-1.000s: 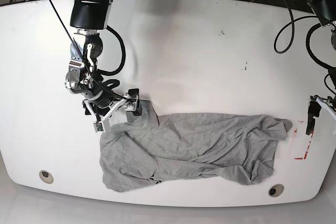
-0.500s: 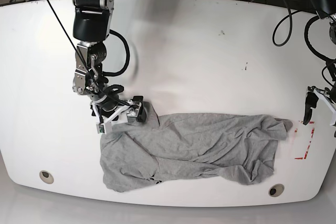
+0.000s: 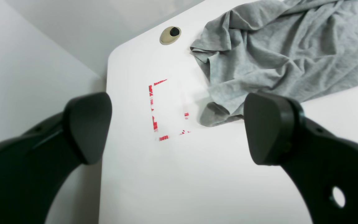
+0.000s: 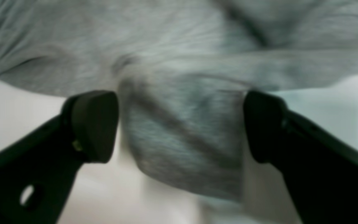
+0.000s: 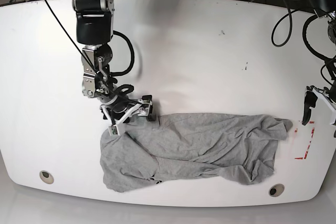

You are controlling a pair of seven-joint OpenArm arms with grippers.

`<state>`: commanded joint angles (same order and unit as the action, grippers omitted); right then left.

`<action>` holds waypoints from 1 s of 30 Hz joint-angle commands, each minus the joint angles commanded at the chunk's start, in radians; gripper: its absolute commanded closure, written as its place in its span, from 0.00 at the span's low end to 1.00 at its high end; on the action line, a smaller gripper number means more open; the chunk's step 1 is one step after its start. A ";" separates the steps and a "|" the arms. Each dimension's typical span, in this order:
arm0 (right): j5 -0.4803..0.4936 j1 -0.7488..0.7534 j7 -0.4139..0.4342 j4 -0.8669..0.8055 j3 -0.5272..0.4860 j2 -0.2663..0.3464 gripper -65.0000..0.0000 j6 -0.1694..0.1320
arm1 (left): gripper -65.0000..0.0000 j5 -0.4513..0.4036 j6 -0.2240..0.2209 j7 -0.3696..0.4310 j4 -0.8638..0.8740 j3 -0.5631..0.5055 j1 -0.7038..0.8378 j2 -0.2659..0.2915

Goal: Layout the t-shirt on the table in an organized manner, then fold the t-shirt properly
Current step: 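Grasp the shirt corner with the right gripper and the hem with the left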

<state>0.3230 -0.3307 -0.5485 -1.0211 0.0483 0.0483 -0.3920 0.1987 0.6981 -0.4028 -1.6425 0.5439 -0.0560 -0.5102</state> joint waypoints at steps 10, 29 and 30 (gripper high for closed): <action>0.000 0.018 0.000 -0.021 0.000 0.000 0.60 0.000 | 0.00 0.000 0.000 0.000 0.000 0.003 0.000 0.000; 0.000 0.296 -0.172 -0.466 0.021 0.087 1.00 0.008 | 0.00 -0.002 0.000 0.000 0.000 0.000 0.120 0.055; 0.000 0.316 -0.178 -0.493 0.028 0.091 1.00 0.008 | 0.00 0.000 0.000 0.000 0.000 -0.002 0.133 0.057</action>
<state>0.3230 -0.0146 -0.7265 -1.5136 0.0760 0.1389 -0.3844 0.1987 0.6981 -0.4028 -1.6425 0.5424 0.0775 -0.4534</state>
